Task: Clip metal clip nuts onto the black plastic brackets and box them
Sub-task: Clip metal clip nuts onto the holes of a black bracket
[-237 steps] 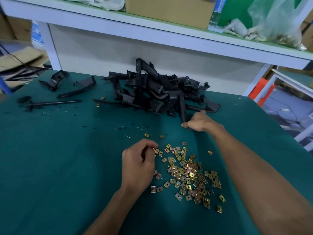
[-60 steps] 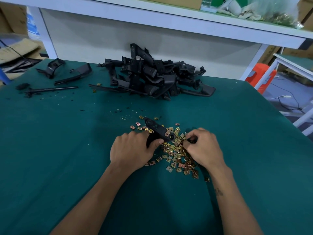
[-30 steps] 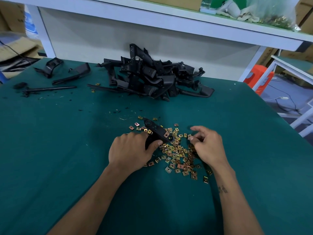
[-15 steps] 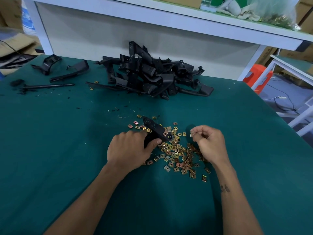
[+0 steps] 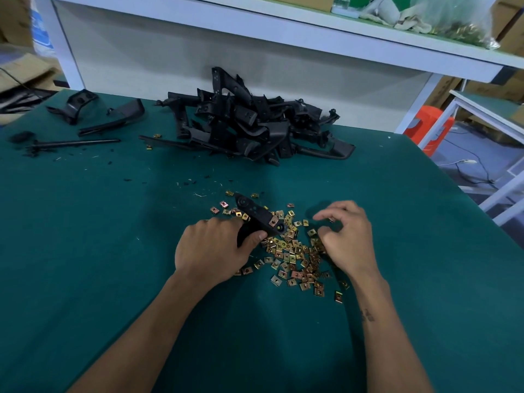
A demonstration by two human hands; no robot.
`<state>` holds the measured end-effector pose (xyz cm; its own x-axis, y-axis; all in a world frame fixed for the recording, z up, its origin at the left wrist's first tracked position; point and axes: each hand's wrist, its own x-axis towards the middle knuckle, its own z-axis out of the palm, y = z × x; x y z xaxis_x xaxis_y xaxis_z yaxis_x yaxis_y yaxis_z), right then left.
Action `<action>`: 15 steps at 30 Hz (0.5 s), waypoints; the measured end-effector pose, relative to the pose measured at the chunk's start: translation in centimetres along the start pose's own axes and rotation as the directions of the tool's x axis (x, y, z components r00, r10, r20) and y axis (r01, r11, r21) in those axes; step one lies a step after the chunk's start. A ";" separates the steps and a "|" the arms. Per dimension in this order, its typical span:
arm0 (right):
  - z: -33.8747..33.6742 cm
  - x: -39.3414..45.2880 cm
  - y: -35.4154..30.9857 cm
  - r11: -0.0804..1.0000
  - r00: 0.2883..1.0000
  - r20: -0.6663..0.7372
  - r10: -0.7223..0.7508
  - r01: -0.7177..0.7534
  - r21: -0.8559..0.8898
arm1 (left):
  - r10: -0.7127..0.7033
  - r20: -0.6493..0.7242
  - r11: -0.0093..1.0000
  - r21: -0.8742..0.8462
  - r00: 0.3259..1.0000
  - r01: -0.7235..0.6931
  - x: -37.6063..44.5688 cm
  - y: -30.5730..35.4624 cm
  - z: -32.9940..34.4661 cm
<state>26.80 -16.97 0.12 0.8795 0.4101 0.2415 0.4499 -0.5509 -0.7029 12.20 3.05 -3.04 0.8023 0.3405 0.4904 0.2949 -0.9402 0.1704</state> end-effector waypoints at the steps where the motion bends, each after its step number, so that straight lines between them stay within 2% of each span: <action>1: 0.2 -0.1 -0.3 0.999 0.999 0.007 -0.036 0.035 0.021 | 0.002 0.000 1.000 -0.001 1.000 -0.002 0.0 0.0 0.0; 3: 0.9 -0.2 -0.8 0.998 0.995 0.074 -0.070 0.070 0.007 | 0.010 -0.002 1.000 -0.006 1.000 -0.010 0.0 0.0 0.0; 5: 1.6 -0.3 -1.3 0.992 0.989 0.125 -0.078 0.089 -0.088 | 0.017 0.003 1.000 -0.012 1.000 -0.017 0.0 -0.1 0.1; 7: 2.1 -0.3 -1.5 0.980 0.989 0.124 -0.083 0.103 -0.168 | 0.020 0.006 1.000 -0.018 1.000 -0.020 0.0 -0.1 0.2; 11: 2.0 -0.5 -1.6 0.982 0.992 0.104 -0.065 0.082 -0.169 | 0.002 0.031 1.000 -0.023 1.000 -0.001 0.0 -0.1 0.2; 13: 1.6 -0.7 -1.8 0.999 0.995 0.086 -0.040 0.042 -0.025 | -0.005 0.036 0.999 -0.033 0.999 0.006 0.0 -0.1 0.3; 15: 1.0 -0.6 -2.2 0.950 0.996 0.083 0.016 -0.041 0.310 | -0.008 0.035 0.999 -0.038 0.999 0.010 0.0 -0.1 0.3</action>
<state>25.15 -15.28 0.84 0.8704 0.4606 0.1740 0.3434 -0.3147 -0.8849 12.33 3.16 -3.28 0.8172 0.3484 0.4591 0.2829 -0.9365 0.2072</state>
